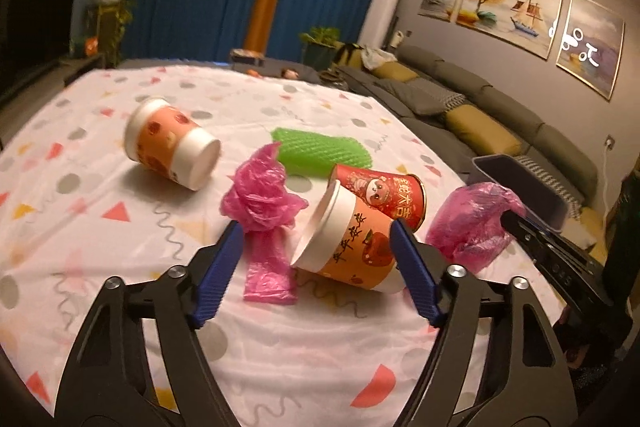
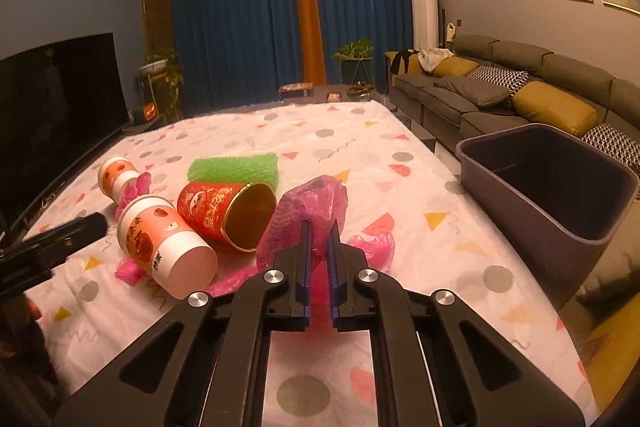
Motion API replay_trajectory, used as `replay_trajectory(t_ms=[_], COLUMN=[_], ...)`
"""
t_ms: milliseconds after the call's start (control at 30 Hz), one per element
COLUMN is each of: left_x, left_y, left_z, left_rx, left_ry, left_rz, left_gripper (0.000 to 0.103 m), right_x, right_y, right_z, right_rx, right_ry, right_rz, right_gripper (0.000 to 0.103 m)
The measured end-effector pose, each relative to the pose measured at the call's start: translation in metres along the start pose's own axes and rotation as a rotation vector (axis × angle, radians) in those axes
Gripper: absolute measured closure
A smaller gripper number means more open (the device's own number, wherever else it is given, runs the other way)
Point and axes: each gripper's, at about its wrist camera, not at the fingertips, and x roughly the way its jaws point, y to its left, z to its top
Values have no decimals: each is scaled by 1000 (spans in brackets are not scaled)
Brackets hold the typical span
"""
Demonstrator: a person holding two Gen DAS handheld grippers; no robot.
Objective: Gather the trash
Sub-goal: 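Grasp the white-and-orange paper cup with the left tool while the right tool grasps the pink bag, then carry the paper cup and pink bag over the grey bin and release them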
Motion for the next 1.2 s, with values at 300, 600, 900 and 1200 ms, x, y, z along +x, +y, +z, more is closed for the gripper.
replay_trajectory(t_ms=[300, 600, 900, 1200], left_x=[32, 36, 18, -19], left_y=[3, -15, -33, -45], left_z=[0, -10, -18, -23], left_rx=[6, 65, 62, 40], left_ry=[120, 169, 139, 61], left_rz=[-187, -267, -246, -248], left_gripper=[66, 94, 101, 101], right_x=[-18, -26, -39, -59], right_y=[-4, -2, -5, -17], right_z=[-4, -9, -10, -8], right_rx=[5, -2, 3, 21], right_ry=[-17, -20, -44, -82], right_rz=[7, 17, 9, 3], right_gripper=[95, 95, 95, 95])
